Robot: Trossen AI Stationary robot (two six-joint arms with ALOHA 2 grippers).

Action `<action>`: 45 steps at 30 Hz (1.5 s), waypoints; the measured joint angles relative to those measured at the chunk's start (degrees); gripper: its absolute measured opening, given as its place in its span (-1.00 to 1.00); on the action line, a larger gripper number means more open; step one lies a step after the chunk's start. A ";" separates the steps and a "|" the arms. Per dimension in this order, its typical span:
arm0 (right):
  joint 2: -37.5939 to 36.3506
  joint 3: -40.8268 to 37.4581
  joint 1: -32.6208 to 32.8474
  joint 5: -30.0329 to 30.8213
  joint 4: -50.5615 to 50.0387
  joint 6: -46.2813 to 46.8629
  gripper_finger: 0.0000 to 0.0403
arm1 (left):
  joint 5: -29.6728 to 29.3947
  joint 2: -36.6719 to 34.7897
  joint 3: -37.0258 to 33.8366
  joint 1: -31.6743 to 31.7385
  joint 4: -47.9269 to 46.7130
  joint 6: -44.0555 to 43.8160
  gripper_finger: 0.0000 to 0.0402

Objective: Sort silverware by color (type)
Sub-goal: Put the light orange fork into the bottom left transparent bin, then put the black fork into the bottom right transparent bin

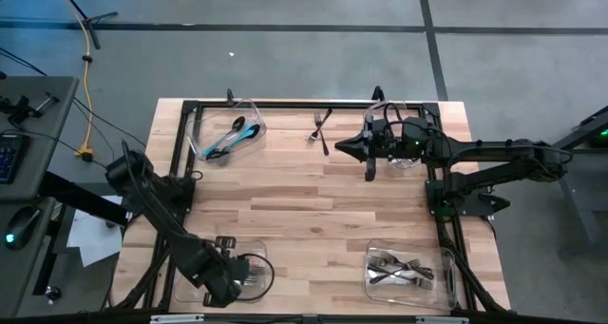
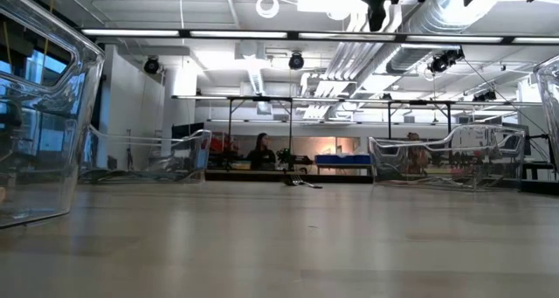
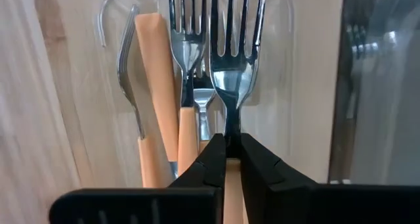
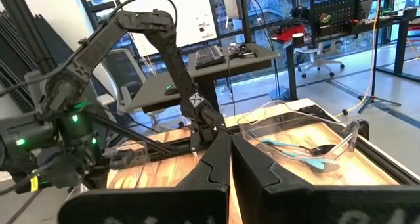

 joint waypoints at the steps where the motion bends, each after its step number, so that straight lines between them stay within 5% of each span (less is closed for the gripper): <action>1: 0.00 0.00 0.00 -0.02 0.00 0.00 -1.00 | -0.01 0.46 0.00 0.00 0.00 0.00 -0.95; 14: -0.01 0.00 0.00 -0.06 -0.01 0.00 -1.00 | -0.29 0.46 0.00 0.13 -1.69 -1.36 -0.64; 24: -0.04 0.00 0.00 -0.45 -0.83 0.00 -1.00 | -1.09 -8.29 0.00 3.61 -4.61 0.31 -0.25; 32: -0.04 0.00 0.00 -0.39 -0.93 -4.58 -1.00 | -15.62 -23.69 0.02 18.96 -4.49 7.28 -0.17; 39: -0.04 0.00 0.00 -0.28 -2.36 -7.04 -1.00 | -25.72 -34.95 -5.04 35.13 13.87 22.04 -0.27; 45: -0.04 0.00 0.00 -0.26 -2.69 -6.54 -1.00 | -15.84 -43.73 -22.54 45.76 43.74 30.05 -0.45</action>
